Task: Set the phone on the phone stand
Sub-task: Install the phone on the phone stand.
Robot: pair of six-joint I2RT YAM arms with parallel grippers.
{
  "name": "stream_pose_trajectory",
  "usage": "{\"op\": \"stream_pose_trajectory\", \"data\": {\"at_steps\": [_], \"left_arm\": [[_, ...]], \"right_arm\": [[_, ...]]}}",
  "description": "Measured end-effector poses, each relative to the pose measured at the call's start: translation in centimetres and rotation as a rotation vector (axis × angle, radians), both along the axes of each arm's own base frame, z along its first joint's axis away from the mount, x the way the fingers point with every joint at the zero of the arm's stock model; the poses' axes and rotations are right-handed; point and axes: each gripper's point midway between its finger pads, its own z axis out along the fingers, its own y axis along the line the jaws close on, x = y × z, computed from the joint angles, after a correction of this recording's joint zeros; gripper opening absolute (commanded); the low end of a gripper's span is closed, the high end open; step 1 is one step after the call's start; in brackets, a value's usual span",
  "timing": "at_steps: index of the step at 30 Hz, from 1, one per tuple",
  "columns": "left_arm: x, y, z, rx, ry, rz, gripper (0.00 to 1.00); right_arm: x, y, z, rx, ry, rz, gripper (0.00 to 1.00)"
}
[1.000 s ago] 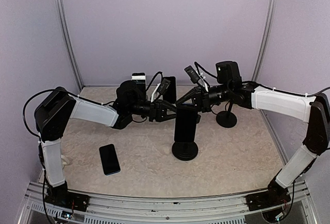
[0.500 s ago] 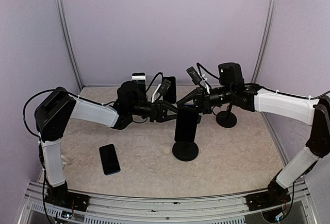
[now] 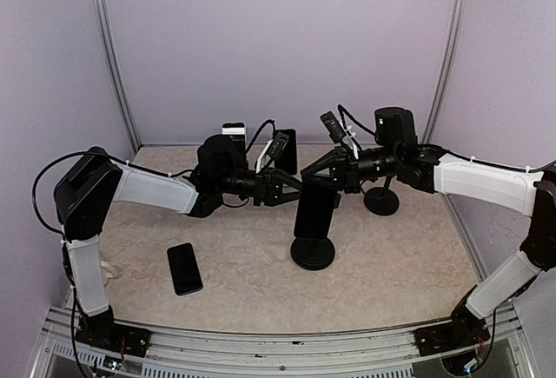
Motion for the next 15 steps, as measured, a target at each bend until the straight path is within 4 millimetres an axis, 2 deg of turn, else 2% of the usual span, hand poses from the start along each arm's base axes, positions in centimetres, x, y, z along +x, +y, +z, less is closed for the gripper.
{"op": "stream_pose_trajectory", "data": {"at_steps": [10, 15], "left_arm": [[0.2, 0.1, -0.3, 0.005, 0.002, 0.015, 0.0], [0.5, 0.8, -0.4, 0.01, 0.008, 0.033, 0.0]], "right_arm": [[0.4, -0.5, -0.3, -0.004, 0.008, -0.015, 0.0], [1.6, -1.4, -0.8, -0.023, 0.021, -0.067, 0.0]]}}
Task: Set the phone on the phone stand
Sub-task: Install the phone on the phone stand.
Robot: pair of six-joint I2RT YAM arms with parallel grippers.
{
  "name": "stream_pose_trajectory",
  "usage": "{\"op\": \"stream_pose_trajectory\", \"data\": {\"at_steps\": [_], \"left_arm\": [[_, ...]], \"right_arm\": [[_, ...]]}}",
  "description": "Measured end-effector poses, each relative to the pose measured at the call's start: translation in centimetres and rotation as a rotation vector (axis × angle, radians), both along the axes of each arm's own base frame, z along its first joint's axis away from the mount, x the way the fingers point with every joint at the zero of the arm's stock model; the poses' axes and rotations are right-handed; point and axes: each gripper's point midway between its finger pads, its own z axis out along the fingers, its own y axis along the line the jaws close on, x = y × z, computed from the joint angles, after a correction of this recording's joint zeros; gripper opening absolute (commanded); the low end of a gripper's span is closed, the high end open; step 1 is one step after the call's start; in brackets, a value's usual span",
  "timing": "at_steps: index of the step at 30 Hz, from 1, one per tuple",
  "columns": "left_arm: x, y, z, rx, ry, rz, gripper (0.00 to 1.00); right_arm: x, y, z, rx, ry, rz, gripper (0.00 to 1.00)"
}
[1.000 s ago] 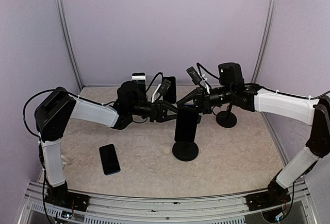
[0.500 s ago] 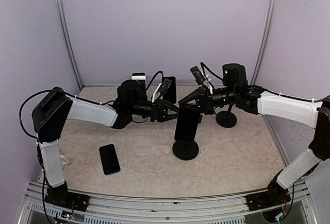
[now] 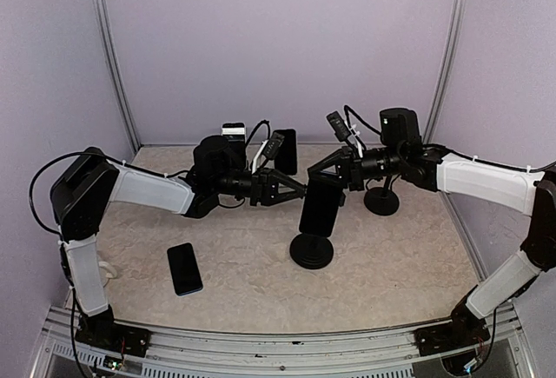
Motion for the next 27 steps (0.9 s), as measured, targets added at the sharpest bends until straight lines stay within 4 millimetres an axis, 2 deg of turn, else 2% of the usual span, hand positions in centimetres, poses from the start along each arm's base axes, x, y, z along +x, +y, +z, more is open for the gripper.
{"op": "stream_pose_trajectory", "data": {"at_steps": [3, 27], "left_arm": [[0.03, 0.06, 0.25, -0.003, -0.003, 0.008, 0.0], [0.0, 0.15, -0.05, 0.006, -0.011, 0.011, 0.0]], "right_arm": [[0.62, -0.29, -0.25, -0.011, 0.005, -0.031, 0.0], [1.05, 0.23, -0.73, -0.023, 0.075, -0.021, 0.0]]}}
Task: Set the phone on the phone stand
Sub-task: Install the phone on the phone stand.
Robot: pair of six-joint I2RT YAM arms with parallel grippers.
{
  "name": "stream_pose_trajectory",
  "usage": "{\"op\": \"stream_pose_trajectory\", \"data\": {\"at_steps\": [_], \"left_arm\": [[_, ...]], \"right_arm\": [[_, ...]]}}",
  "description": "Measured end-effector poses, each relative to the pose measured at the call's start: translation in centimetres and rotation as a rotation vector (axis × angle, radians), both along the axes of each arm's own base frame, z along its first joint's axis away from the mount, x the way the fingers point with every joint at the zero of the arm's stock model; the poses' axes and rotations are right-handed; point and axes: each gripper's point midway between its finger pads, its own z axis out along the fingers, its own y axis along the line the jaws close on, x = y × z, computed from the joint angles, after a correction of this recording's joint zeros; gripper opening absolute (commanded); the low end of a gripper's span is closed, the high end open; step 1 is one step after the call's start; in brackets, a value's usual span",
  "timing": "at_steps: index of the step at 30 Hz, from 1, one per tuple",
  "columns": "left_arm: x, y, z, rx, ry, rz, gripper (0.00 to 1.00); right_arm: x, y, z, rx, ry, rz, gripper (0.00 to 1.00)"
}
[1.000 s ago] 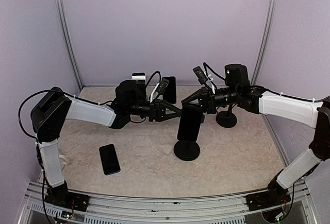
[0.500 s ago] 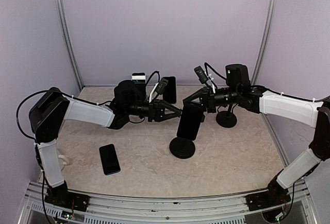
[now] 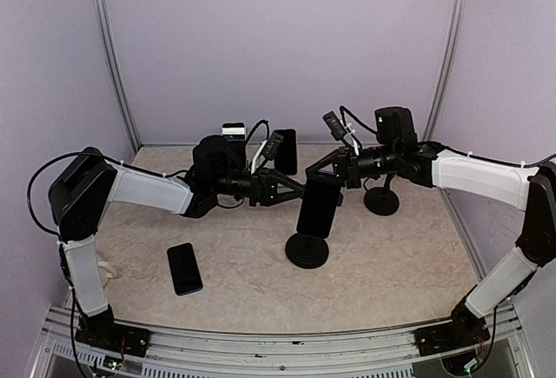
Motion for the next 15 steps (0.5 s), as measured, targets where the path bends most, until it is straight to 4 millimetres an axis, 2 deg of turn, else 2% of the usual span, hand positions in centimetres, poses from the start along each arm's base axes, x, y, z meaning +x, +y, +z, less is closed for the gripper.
{"op": "stream_pose_trajectory", "data": {"at_steps": [6, 15], "left_arm": [[0.01, -0.01, -0.06, 0.001, -0.011, 0.0, 0.01], [0.07, 0.01, -0.06, 0.002, -0.026, -0.002, 0.39]], "right_arm": [[0.08, 0.08, 0.01, -0.004, 0.016, 0.001, 0.0], [0.19, 0.19, -0.03, -0.011, 0.028, 0.004, 0.0]]}}
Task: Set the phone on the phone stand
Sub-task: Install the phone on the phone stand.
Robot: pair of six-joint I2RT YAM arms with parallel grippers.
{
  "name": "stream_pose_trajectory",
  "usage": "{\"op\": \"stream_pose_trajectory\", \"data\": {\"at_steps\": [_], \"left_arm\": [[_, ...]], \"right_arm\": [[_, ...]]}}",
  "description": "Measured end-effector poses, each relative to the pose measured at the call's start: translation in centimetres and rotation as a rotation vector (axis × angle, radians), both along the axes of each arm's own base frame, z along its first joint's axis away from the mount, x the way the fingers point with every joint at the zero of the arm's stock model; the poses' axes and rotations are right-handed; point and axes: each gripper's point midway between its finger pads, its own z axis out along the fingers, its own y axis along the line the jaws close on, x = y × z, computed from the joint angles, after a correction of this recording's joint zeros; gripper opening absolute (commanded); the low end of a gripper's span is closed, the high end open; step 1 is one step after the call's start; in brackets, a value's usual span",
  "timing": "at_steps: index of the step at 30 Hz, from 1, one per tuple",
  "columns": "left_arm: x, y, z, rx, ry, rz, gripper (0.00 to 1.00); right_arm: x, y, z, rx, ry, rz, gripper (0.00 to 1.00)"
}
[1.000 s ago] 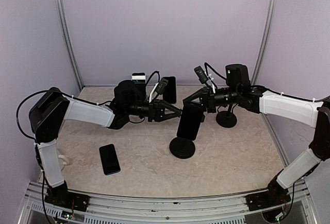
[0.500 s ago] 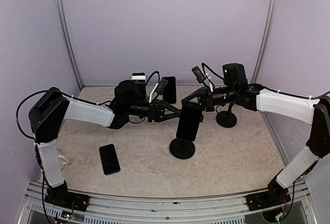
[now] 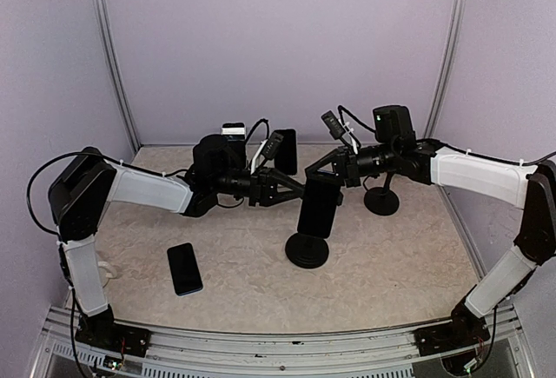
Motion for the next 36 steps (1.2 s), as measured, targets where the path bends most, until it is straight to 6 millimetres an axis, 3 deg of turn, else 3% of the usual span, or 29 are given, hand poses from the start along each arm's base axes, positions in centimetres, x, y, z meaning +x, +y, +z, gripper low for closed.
{"op": "stream_pose_trajectory", "data": {"at_steps": [5, 12, 22, 36], "left_arm": [[0.1, 0.5, 1.2, -0.022, -0.028, -0.006, 0.58], [0.0, 1.1, 3.3, -0.067, -0.083, 0.0, 0.73], [0.1, 1.5, 3.7, -0.084, -0.098, 0.01, 0.78], [-0.1, 2.7, 3.3, -0.109, -0.068, 0.042, 0.8]], "right_arm": [[-0.2, 0.0, 0.0, -0.004, 0.008, 0.007, 0.0], [-0.4, 0.0, 0.0, -0.004, 0.002, 0.017, 0.0], [-1.1, 0.9, -0.3, -0.014, 0.003, 0.033, 0.04], [-1.4, 1.5, -0.5, -0.022, 0.0, 0.03, 0.34]]}}
